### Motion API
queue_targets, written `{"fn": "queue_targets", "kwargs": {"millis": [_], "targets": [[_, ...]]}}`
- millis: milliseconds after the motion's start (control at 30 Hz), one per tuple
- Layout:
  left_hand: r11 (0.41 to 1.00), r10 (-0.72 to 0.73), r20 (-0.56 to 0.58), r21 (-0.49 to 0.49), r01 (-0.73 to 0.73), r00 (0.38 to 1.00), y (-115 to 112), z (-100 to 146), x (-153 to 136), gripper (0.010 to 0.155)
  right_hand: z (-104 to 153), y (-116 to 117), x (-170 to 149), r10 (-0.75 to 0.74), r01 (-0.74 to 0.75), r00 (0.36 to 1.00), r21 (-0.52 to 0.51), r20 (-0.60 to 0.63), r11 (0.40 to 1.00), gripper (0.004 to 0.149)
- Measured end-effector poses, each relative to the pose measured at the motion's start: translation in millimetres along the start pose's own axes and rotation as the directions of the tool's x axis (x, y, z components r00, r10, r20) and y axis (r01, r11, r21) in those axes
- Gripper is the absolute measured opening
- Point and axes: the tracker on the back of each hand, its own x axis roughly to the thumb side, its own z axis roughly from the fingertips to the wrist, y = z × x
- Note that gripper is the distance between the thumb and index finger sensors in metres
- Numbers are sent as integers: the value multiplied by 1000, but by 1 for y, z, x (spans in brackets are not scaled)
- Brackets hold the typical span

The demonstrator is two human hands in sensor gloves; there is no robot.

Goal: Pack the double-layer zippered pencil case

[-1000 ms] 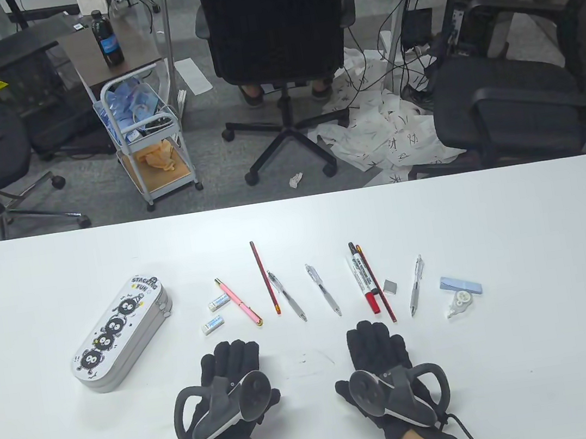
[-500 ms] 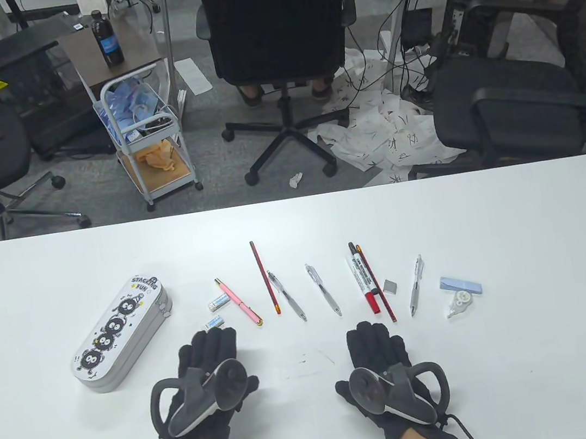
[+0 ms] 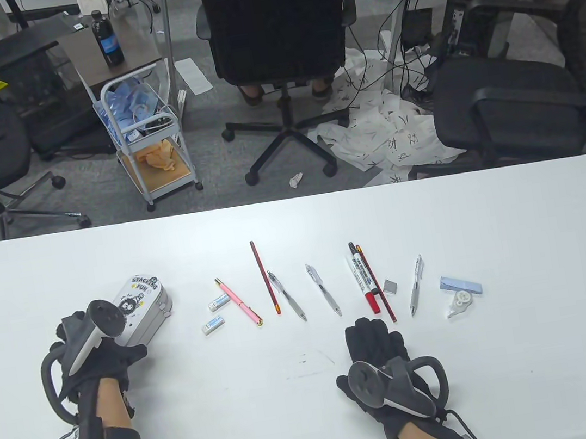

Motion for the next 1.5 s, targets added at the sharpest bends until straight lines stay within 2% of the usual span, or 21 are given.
{"fn": "queue_targets", "kwargs": {"millis": [100,200,467,600,700,767,900,1000,1133,1200,1267,1333,1500], "targets": [[1000,-4,-27,-22,4,1000,-5,-8,-4,119,0,0,-1,-27,27,1000,-1,6,1000,84],[999,30,-31,15,-30,999,-5,-11,-8,119,-1,0,0,-34,34,999,-5,16,999,83],[977,25,23,212,-29,999,1,9,-5,112,-1,-1,-1,-38,38,999,-1,14,999,83],[960,46,164,264,-89,985,10,35,2,110,-1,-4,-3,-44,44,999,-14,6,999,83],[948,37,334,286,-139,942,13,65,17,110,-1,-10,-5,-60,60,998,-26,4,998,83],[945,-19,428,304,-124,904,11,87,31,109,-2,-14,-8,-83,83,997,-23,1,996,83],[935,-189,550,353,-21,814,-15,134,77,108,-2,-19,-13,-130,130,991,-11,-12,991,84],[940,-253,614,337,41,747,-43,164,114,108,-1,-20,-13,-141,141,990,7,-4,990,84],[980,-160,677,195,35,719,-78,187,146,110,0,-12,-9,-109,105,994,118,32,988,83],[989,-138,688,135,62,713,-90,194,156,111,0,-6,-5,-58,45,996,183,68,982,80],[980,-199,688,142,138,698,-103,198,164,112,1,1,1,68,-88,993,233,94,969,78],[969,-247,693,189,160,677,-106,201,167,113,1,2,7,113,-125,990,160,79,979,72],[977,-214,695,146,156,686,-103,197,163,113,5,3,22,80,-88,995,159,54,983,80]]}}
